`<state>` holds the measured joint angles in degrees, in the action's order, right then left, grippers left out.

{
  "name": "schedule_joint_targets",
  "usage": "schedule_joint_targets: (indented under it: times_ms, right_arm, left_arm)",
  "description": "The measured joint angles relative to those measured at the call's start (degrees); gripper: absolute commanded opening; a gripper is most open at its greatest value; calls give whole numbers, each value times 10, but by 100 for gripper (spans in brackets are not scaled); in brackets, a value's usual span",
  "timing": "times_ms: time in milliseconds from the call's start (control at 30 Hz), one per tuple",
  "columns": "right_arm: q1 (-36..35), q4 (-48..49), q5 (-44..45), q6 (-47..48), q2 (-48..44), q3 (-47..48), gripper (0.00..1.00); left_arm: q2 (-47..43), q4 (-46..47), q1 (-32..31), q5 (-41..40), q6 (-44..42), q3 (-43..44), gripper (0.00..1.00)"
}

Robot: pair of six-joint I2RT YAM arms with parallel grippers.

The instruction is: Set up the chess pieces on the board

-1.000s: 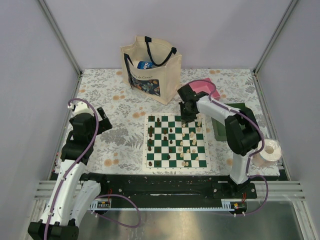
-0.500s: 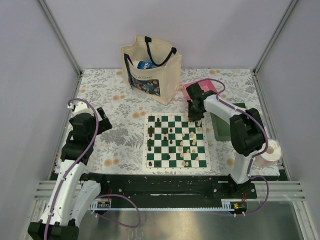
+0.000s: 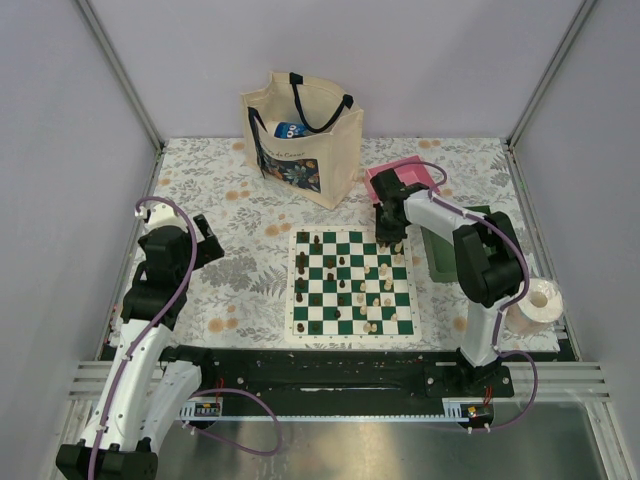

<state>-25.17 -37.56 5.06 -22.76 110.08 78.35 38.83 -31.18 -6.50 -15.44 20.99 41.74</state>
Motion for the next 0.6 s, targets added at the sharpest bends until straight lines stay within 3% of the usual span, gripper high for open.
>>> schedule_joint_targets:
  times_ms: [267,600]
  right_arm:
    - [0,1,1,5,5,0,40]
    - [0,0,-1,16,5,29,45]
  left_arm:
    - [-1,0,0,0,0,0,99]
    - [-1,0,0,0,0,0,99]
